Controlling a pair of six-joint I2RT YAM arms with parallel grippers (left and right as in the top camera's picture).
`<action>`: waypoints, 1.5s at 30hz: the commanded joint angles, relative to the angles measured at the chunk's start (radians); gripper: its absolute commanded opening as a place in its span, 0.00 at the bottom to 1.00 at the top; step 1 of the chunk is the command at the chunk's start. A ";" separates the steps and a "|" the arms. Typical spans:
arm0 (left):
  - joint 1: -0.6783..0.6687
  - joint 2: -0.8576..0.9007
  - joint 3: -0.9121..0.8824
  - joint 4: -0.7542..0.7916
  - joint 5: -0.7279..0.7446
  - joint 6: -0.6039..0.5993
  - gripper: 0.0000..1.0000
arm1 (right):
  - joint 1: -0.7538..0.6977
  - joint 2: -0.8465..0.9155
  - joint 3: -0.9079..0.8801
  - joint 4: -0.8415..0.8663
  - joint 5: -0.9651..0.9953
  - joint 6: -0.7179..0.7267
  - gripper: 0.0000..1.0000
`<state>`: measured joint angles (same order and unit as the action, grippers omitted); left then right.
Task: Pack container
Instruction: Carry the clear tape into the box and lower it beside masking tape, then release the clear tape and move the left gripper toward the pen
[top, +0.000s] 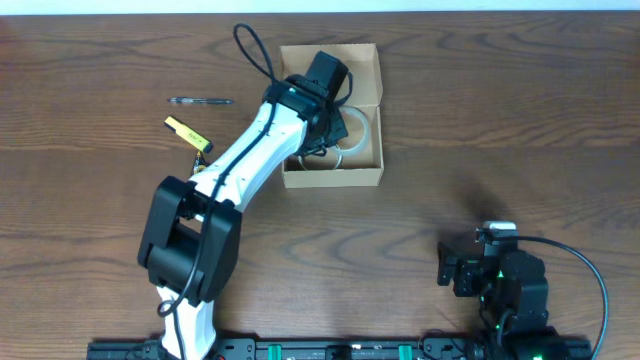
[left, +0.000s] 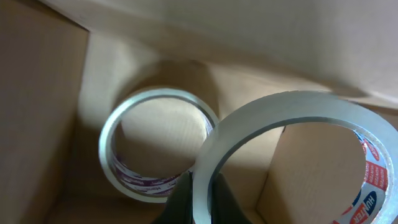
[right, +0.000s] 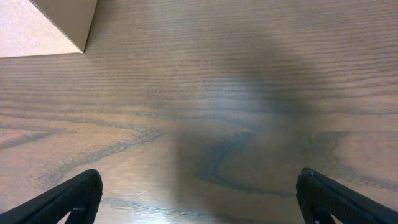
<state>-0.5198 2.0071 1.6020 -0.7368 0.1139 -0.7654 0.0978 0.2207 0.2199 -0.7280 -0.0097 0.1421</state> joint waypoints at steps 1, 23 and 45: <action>-0.001 0.008 0.022 -0.008 0.014 -0.013 0.06 | -0.008 -0.004 0.000 0.002 0.006 0.010 0.99; -0.013 0.043 0.018 -0.035 0.010 -0.015 0.19 | -0.009 -0.004 0.000 0.002 0.006 0.010 0.99; -0.013 -0.169 0.019 0.011 -0.253 -0.045 0.49 | -0.008 -0.004 0.000 0.002 0.006 0.010 0.99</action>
<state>-0.5304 1.9381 1.6024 -0.7052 -0.0189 -0.7887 0.0978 0.2207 0.2199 -0.7280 -0.0097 0.1421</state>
